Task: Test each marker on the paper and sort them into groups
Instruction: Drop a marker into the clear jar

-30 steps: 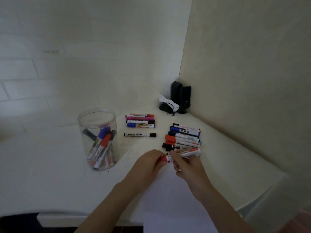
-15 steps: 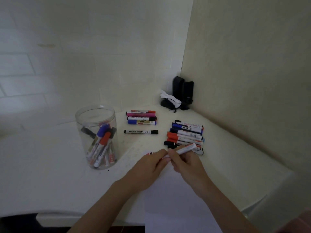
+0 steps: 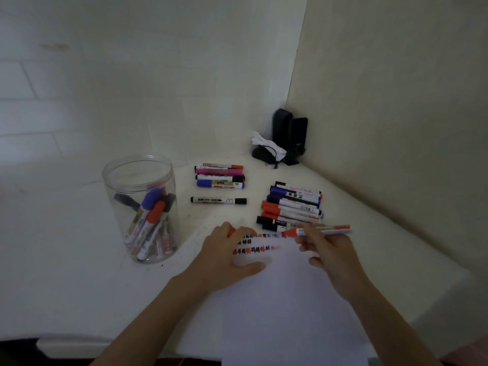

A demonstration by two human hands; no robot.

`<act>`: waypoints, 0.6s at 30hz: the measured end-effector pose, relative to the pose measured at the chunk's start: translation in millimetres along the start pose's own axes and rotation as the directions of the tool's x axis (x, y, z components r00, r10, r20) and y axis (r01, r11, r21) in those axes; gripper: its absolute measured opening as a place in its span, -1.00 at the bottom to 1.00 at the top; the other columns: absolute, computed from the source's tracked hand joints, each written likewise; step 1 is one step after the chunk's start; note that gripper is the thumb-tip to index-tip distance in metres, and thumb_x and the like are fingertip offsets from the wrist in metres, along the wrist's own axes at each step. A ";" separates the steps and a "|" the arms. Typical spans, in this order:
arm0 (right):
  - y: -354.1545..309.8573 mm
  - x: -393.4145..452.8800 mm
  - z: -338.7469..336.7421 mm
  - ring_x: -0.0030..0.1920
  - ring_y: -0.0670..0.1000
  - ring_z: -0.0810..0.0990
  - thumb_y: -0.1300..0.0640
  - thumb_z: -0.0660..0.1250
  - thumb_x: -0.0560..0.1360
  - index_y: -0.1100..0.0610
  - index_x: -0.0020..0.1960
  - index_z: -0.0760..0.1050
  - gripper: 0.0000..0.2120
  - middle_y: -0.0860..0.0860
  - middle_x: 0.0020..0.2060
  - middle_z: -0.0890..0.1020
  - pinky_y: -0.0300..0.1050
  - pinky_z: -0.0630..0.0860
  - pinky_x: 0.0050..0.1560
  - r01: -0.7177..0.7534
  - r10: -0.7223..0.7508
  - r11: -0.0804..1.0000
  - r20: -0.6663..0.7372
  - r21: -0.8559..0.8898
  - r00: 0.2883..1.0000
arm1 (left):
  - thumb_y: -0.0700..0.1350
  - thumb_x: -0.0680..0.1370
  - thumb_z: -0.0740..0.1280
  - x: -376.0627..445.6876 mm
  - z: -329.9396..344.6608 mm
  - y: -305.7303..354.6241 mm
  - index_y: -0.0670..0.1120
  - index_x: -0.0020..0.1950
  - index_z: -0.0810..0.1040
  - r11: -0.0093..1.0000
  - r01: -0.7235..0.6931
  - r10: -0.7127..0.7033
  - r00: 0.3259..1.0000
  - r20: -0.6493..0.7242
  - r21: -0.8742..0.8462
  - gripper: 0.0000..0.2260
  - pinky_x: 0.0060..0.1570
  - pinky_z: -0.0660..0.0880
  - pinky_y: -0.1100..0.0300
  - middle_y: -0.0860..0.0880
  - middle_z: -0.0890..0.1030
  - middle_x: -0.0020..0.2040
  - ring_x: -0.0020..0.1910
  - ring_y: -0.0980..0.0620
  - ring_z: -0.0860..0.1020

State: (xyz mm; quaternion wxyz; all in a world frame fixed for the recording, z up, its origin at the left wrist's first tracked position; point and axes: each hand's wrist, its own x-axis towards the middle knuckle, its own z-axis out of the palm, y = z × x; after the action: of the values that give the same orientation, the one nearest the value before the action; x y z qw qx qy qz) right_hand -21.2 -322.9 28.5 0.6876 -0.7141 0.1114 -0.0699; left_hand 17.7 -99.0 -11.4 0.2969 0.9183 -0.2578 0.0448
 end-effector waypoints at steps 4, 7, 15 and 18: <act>14.0 19.1 9.3 -0.49 -0.12 0.48 0.11 0.43 0.49 0.17 -0.16 0.57 -0.87 -0.04 -0.47 0.55 -0.22 0.43 -0.43 0.063 -0.074 0.971 -0.038 -0.231 0.997 | 0.44 0.37 0.24 20.2 14.1 -0.2 0.23 0.25 0.42 0.989 -0.031 0.034 0.999 -0.015 0.148 -0.47 0.02 0.24 0.18 0.08 0.28 -0.02 -0.03 0.11 0.26; 25.1 26.9 18.2 -0.43 -0.13 0.58 0.12 0.38 0.52 0.07 -0.25 0.55 -0.83 -0.09 -0.46 0.61 -0.20 0.48 -0.37 0.160 -0.186 0.938 -0.057 -0.307 0.981 | 0.49 0.34 0.08 27.6 21.9 -2.6 0.22 0.21 0.49 0.985 -0.034 0.043 0.998 -0.049 0.171 -0.42 -0.04 0.20 0.19 0.09 0.29 -0.09 -0.09 0.12 0.27; 39.5 31.7 14.3 -0.32 -0.25 0.62 0.08 0.43 0.47 -0.04 -0.25 0.57 -0.86 -0.10 -0.32 0.67 -0.40 0.49 -0.33 0.137 -0.190 0.931 -0.131 -0.339 0.973 | 0.48 0.35 0.10 28.8 28.3 -10.3 0.25 0.19 0.51 0.984 -0.039 0.054 0.995 -0.082 0.172 -0.45 -0.07 0.19 0.20 0.14 0.28 -0.15 -0.12 0.14 0.28; 42.2 31.7 15.7 -0.18 -0.20 0.67 0.03 0.44 0.45 -0.06 -0.20 0.59 -0.93 -0.11 -0.23 0.71 -0.24 0.59 -0.12 0.144 -0.184 0.936 -0.097 -0.321 0.978 | 0.49 0.35 0.10 29.3 29.7 -11.0 0.25 0.19 0.51 0.984 -0.031 0.047 0.995 -0.089 0.176 -0.46 -0.05 0.20 0.20 0.16 0.27 -0.15 -0.12 0.14 0.28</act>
State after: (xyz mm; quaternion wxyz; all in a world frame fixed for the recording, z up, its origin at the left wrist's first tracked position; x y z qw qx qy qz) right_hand 10.7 -317.0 -16.0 0.5494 -0.8147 0.1040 -0.1534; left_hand 46.4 -121.4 -34.7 0.2261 0.9325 -0.2567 0.1158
